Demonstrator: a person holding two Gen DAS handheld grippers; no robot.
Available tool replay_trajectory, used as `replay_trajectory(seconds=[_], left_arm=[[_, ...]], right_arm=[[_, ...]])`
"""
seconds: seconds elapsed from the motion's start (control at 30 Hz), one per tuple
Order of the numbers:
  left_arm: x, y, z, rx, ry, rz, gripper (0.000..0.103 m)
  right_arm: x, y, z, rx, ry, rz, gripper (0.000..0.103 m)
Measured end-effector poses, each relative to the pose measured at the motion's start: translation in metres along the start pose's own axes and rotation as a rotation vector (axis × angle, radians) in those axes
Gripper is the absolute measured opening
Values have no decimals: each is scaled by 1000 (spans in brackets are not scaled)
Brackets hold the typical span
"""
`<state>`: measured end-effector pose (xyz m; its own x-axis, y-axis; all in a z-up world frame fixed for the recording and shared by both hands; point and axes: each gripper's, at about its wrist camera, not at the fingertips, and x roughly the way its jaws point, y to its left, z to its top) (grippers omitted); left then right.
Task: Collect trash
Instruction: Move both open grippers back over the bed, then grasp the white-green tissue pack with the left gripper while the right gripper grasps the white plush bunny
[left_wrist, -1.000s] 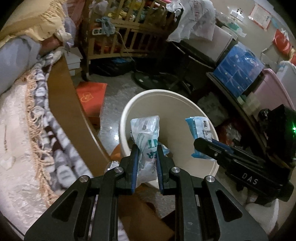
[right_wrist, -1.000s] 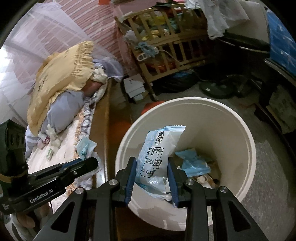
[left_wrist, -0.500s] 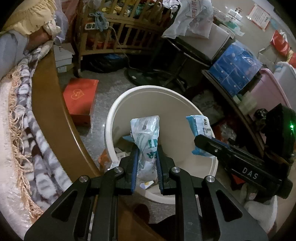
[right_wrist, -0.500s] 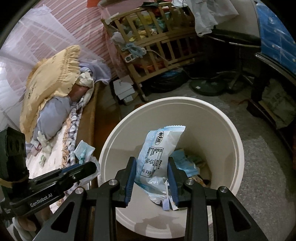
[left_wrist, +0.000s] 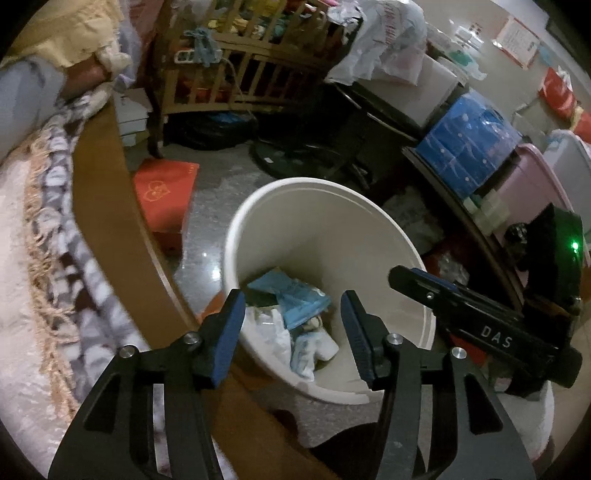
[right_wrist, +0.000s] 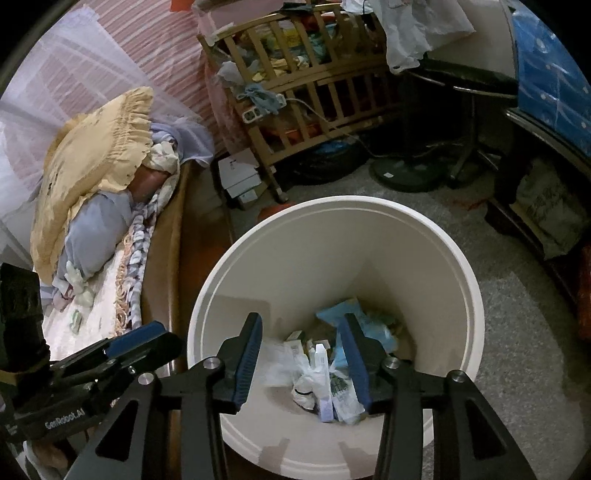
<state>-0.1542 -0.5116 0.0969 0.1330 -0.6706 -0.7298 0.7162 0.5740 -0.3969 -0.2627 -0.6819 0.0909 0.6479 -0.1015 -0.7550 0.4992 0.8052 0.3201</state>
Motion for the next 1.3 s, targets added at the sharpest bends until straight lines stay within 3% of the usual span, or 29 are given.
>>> replay_trajectory(seconds=[0.23,0.47,0.67,0.97,1.13,1.3], left_arm=[[-25,27,-6,-46,-33,94,52],[-65,69,-21,-100,-88,211,52],[-110,125,-38,-168,-121,337,52],[-182,240,-78,-365,-166,519,52],[-212,287,-92,-449,-194,568,52],[-233,334,-95,-524,-239,575,52]], right_arm=[[4,25,-5,-39,20,35,43],[20,80,-13,-127,67,108,46],[40,148,-24,-253,119,191,47],[81,265,-39,-463,174,307,53],[121,340,-41,-507,229,427,53],[163,414,-36,-558,228,479,57]])
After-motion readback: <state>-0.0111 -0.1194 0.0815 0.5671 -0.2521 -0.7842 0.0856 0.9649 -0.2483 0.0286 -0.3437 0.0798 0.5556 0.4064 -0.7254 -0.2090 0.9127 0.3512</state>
